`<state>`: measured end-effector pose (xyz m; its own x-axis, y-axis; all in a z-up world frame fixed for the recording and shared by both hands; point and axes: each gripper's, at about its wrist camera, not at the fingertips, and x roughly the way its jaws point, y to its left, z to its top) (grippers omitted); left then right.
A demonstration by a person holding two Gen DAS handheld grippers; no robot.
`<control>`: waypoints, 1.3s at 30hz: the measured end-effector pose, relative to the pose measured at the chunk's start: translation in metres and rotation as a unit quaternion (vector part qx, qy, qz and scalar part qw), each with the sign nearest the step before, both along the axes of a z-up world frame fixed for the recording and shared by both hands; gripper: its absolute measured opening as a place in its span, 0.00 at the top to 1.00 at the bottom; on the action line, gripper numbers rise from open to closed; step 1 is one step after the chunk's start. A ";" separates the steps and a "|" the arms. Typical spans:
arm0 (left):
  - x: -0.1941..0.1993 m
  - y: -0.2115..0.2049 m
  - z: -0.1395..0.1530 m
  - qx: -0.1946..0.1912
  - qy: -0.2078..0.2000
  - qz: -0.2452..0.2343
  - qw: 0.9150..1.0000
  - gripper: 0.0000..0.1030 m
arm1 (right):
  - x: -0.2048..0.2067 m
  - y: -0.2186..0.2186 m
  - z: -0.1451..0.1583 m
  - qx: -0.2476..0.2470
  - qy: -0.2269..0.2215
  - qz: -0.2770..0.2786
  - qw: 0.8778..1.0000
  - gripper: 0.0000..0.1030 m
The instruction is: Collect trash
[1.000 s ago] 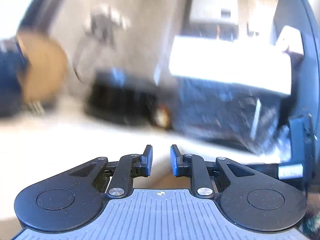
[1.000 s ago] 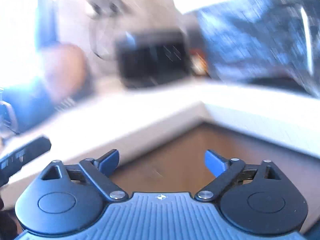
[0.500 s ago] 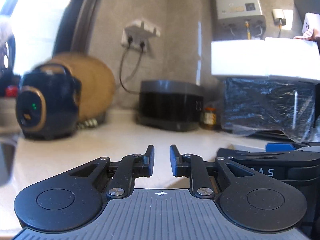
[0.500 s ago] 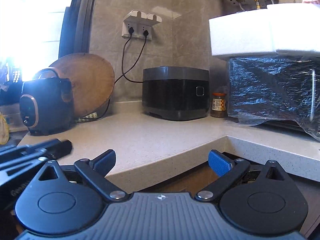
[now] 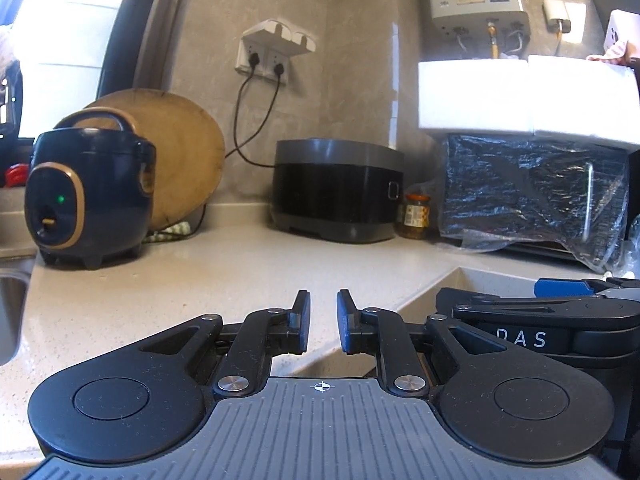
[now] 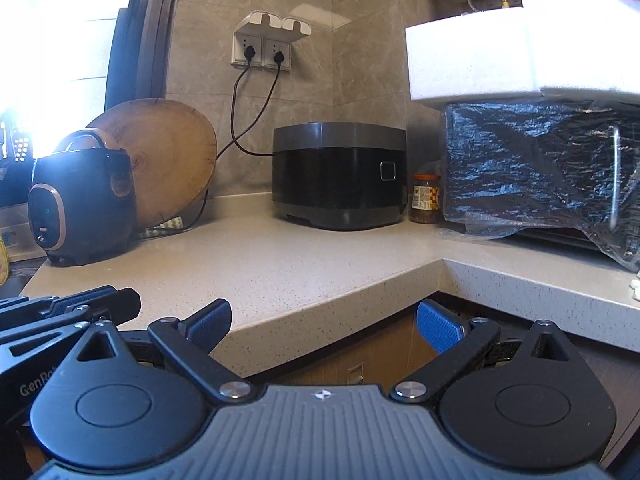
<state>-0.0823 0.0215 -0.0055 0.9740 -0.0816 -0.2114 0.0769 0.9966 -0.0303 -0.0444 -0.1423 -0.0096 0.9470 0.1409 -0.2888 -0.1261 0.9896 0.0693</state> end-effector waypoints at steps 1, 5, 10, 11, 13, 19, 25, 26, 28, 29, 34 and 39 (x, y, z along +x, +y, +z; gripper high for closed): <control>0.000 0.000 0.000 0.001 0.001 0.000 1.000 0.83 | 0.000 0.000 -0.001 0.001 0.001 0.000 1.000 0.03; 0.002 -0.001 -0.001 -0.001 0.010 0.009 1.000 0.83 | 0.001 -0.001 -0.002 0.003 0.004 -0.005 1.000 0.03; 0.003 -0.003 -0.002 0.003 0.014 0.005 1.000 0.83 | 0.002 -0.002 -0.005 0.004 0.007 -0.006 1.000 0.03; 0.003 -0.003 -0.002 0.004 0.013 0.004 1.000 0.83 | 0.002 -0.002 -0.005 0.004 0.008 -0.006 1.000 0.03; 0.003 -0.003 -0.003 0.004 0.012 0.002 1.000 0.83 | 0.002 -0.002 -0.006 0.004 0.010 -0.007 1.000 0.03; 0.003 -0.002 -0.003 0.002 0.012 0.000 1.000 0.83 | 0.003 -0.003 -0.009 0.006 0.015 -0.006 1.000 0.03; 0.004 -0.002 -0.004 0.004 0.013 -0.003 1.000 0.83 | 0.003 -0.004 -0.010 0.009 0.017 -0.009 1.000 0.03; 0.004 -0.003 -0.004 0.005 0.013 -0.002 1.000 0.83 | 0.003 -0.004 -0.010 0.009 0.017 -0.009 1.000 0.03; 0.004 -0.003 -0.005 0.006 0.013 -0.003 1.000 0.83 | 0.003 -0.003 -0.011 0.009 0.018 -0.009 1.000 0.03; 0.005 -0.003 -0.005 0.007 0.013 -0.003 1.000 0.83 | 0.003 -0.003 -0.011 0.008 0.018 -0.009 1.000 0.03; 0.005 -0.005 -0.006 0.011 0.014 -0.003 1.000 0.83 | 0.002 -0.001 -0.013 0.007 0.019 -0.007 1.000 0.03; 0.006 -0.006 -0.006 0.012 0.014 0.000 1.000 0.83 | 0.002 0.001 -0.013 0.006 0.019 -0.007 1.000 0.03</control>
